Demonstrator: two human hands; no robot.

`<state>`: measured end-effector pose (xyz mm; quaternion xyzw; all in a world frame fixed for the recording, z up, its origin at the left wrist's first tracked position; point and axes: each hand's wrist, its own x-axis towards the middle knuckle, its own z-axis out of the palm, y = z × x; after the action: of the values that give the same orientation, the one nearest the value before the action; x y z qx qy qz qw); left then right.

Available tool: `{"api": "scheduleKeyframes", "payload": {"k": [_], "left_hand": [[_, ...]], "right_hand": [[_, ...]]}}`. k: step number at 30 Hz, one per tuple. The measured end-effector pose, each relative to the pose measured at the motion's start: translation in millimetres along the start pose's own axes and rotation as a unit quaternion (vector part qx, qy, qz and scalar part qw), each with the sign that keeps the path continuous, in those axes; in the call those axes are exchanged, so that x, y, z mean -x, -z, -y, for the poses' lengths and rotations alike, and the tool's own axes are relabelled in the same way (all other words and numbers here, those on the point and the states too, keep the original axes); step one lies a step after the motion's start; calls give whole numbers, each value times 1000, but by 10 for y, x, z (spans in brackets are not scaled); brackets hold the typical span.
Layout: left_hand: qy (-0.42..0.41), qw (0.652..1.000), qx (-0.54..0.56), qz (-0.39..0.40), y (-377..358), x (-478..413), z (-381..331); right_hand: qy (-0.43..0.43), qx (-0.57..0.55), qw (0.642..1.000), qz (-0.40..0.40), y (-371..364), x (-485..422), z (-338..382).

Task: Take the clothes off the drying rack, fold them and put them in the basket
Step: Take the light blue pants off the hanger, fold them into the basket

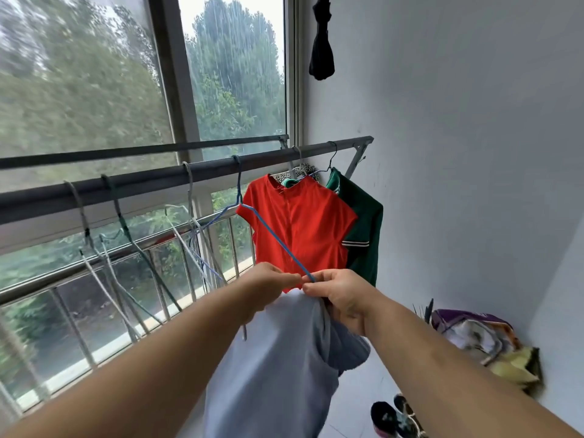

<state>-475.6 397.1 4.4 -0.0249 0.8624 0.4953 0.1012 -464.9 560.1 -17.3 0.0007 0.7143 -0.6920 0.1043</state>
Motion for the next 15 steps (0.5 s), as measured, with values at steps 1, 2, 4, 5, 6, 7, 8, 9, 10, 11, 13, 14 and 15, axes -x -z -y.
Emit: {"api": "scheduleKeyframes", "payload": {"k": [1,2,4,5,6,7,8,9,10,11,13,14,15], "left_hand": [[16,999,-13,35,-5,-18,5],[20,997,-12,76,-5,-29,8],[0,990,-13,139,-19,-41,-16],[-13,988,-29,152,-32,-61,-35],[-34,984,-64,161,-61,-83,-64],[-58,978,-111,167,-104,-93,-98],[-81,972,-150,162,-151,-113,-115],[-101,970,-166,149,-210,-142,-127],[-116,972,-157,133,-274,-160,-148],[-131,976,-131,116,-343,-169,-161],[-156,980,-97,75,-473,-176,-194],[-164,980,-103,49,-532,-192,-218],[-171,979,-107,35,-564,-187,-242]], "right_hand": [[7,-5,1000,3,15,11,7],[14,-4,1000,7,44,16,19],[18,-4,1000,17,109,19,56],[19,-8,1000,21,129,32,84],[20,-11,999,24,153,44,111],[21,-10,999,26,167,44,131],[24,-4,999,24,183,38,149],[29,10,999,17,199,35,174],[34,24,999,11,218,27,192],[40,36,998,13,229,30,209],[49,59,997,12,265,27,222],[54,74,996,4,287,29,231],[60,91,994,-10,297,35,241]]}}
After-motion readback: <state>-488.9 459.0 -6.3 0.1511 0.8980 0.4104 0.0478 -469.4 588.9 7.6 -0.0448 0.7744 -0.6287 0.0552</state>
